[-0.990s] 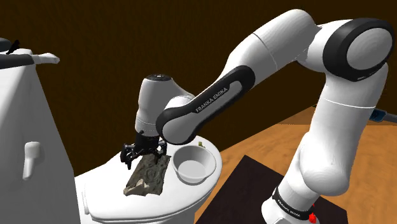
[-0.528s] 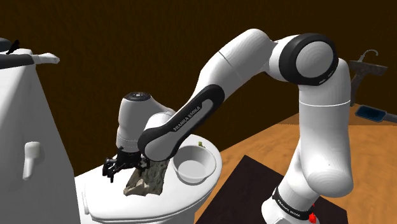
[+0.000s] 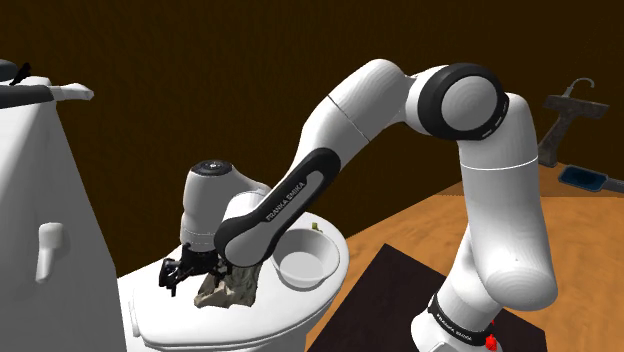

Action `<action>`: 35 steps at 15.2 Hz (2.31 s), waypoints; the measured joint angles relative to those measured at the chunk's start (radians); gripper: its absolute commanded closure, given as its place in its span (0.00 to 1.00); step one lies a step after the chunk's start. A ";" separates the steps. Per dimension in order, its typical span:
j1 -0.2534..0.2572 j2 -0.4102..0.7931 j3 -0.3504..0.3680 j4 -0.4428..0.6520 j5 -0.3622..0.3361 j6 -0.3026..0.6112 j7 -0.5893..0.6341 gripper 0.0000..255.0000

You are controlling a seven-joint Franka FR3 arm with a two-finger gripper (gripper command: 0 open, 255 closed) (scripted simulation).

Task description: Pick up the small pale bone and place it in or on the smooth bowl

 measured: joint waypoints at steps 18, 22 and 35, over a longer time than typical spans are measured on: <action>0.003 -0.004 -0.005 0.007 0.016 -0.031 0.028 0.00; -0.004 -0.034 -0.040 0.060 0.144 -0.308 0.235 0.00; 0.008 0.026 -0.062 0.064 0.164 -0.324 0.322 0.00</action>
